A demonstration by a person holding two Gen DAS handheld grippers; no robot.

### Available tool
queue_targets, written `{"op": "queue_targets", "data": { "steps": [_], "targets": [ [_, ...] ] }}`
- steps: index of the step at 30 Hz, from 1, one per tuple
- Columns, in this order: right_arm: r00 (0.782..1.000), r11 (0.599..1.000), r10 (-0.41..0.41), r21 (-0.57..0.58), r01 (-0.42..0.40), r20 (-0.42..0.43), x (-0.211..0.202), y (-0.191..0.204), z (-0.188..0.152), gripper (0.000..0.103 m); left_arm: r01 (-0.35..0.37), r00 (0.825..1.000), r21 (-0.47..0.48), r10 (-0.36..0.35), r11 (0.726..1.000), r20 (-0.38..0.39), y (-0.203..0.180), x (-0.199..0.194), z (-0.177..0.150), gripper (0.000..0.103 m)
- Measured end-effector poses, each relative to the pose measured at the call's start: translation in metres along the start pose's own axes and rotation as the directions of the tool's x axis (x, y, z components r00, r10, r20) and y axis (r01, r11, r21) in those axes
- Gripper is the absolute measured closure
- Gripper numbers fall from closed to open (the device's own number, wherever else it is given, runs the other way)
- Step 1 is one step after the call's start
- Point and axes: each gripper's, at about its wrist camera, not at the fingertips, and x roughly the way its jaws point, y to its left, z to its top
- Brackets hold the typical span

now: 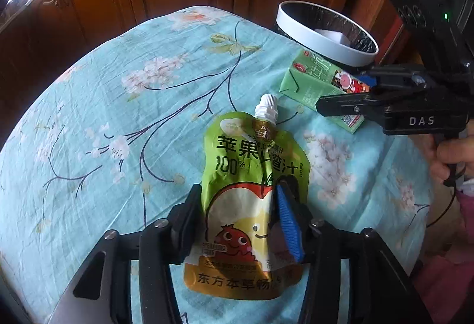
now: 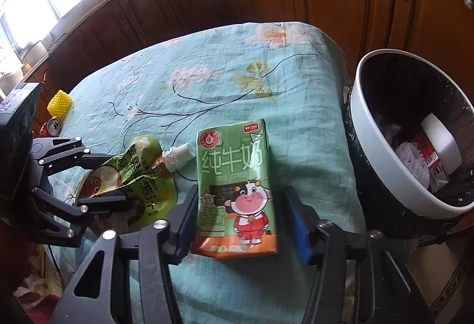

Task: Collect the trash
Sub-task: 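Carry the green carton in the right gripper while the left carries the pouch to the bin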

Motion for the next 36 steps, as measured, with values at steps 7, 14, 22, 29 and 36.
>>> {"op": "queue_targets", "data": {
  "steps": [7,14,22,29,36],
  "targets": [
    [0.998,0.997,0.047,0.06,-0.05,0.046,-0.013,-0.004,-0.014,0.056,-0.012,0.999,-0.075,0.016,0.997,0.051,0.001,-0.019,-0.018,0.067],
    [0.99,0.989,0.069,0.123,-0.084,0.126,-0.038,-0.007,-0.022,0.056,-0.019,0.987,-0.18,0.047,0.984,0.152,-0.014,-0.048,-0.027,0.068],
    [0.981,0.979,0.061,0.179,-0.095,0.185,-0.057,-0.017,-0.034,0.056,-0.003,0.975,-0.214,0.05,0.977,0.215,-0.044,-0.056,-0.02,0.068],
    [0.972,0.971,0.028,0.226,-0.083,0.235,-0.083,-0.039,-0.044,0.056,0.005,0.976,-0.172,0.032,0.985,0.216,-0.07,-0.049,-0.004,0.068],
    [0.963,0.96,-0.011,0.272,-0.064,0.268,-0.099,-0.065,-0.051,0.056,-0.002,0.975,-0.14,0.033,0.99,0.221,-0.087,-0.04,0.02,0.068]
  ]
}}
